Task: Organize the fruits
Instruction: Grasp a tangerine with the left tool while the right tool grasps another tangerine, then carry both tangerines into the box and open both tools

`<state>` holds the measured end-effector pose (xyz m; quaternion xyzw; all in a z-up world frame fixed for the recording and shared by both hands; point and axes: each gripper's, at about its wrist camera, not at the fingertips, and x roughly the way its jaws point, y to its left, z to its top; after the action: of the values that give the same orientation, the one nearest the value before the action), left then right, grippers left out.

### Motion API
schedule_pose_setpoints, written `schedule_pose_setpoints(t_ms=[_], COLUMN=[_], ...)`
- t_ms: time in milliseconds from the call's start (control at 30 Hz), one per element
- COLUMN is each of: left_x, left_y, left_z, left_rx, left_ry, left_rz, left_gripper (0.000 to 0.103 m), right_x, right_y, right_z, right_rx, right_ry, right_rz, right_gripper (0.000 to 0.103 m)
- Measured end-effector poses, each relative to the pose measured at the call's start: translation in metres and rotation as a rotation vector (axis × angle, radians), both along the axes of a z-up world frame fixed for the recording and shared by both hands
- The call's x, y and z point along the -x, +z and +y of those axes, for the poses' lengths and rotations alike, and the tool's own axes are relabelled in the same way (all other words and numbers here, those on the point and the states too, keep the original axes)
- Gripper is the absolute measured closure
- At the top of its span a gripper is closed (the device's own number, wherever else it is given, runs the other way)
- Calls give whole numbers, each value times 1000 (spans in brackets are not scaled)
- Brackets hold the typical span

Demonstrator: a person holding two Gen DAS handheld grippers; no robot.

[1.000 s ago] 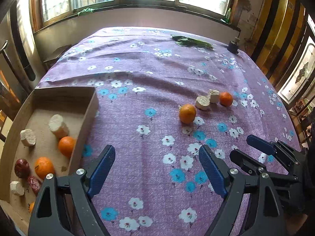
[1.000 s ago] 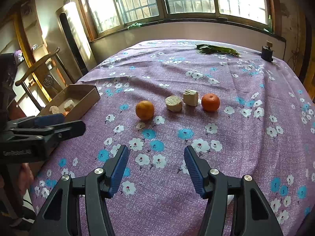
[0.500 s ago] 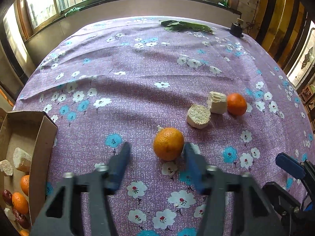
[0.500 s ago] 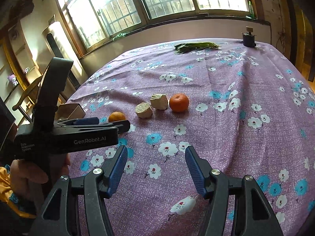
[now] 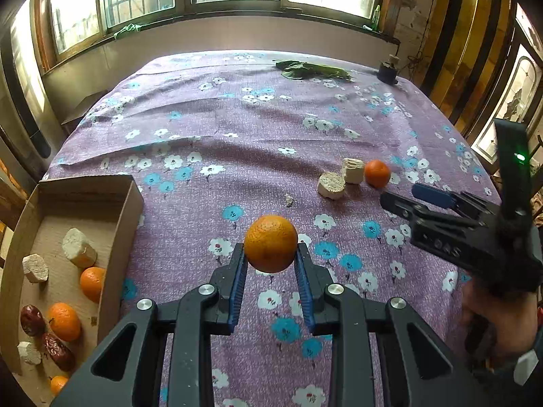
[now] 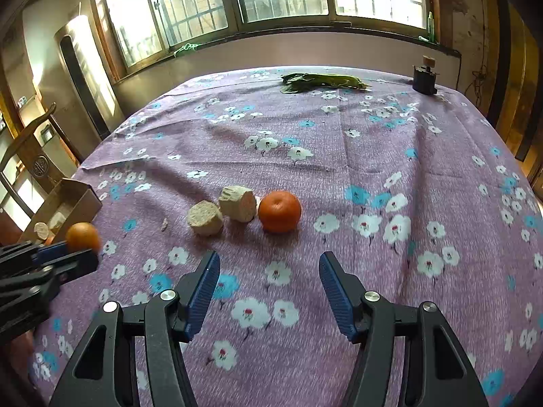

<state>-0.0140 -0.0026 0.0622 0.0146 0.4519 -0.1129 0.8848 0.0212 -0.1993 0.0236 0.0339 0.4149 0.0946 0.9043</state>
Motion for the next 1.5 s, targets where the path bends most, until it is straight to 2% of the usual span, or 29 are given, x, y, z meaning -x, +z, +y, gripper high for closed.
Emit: schedule_pose_setpoints(t_ms=[67,133,200,300,367,533,733,1033,1333,1500], left_x=[5,8,8,7,8,14,24,36,35,31], left_y=[5,7,7,6,8,17,29,35,14,8], left_z=[8,12,16,22,30,62,120,197,233,259], left_rx=[5,4,5,8,25,45,43,35,44,40], left_ry=[3,3,7,21,29,66,171,317,344,402], left_rz=[-9,-10,-6,3,8,11,-6,-21,36,42], left_gripper=[76,76,76,76,76,76,76,76,76,76], right_x=[-14,-25,-37,-47,-44,-9,37,60,58,46], right_y=[-4,-6,-10,-16,-13,8,29,39,40,37], right_z=[2,2,1,5,8,12,32,120,217,261], right_rx=[47,55,58,47,67,45,-88,-153,-163,-171], right_ry=[2,12,15,54,52,59,112,303,495,580], right_rz=[10,8,18,24,33,-28,-76,-79,-63,-36], right_gripper=[40,46,58,67,67,67,67,67,66,66])
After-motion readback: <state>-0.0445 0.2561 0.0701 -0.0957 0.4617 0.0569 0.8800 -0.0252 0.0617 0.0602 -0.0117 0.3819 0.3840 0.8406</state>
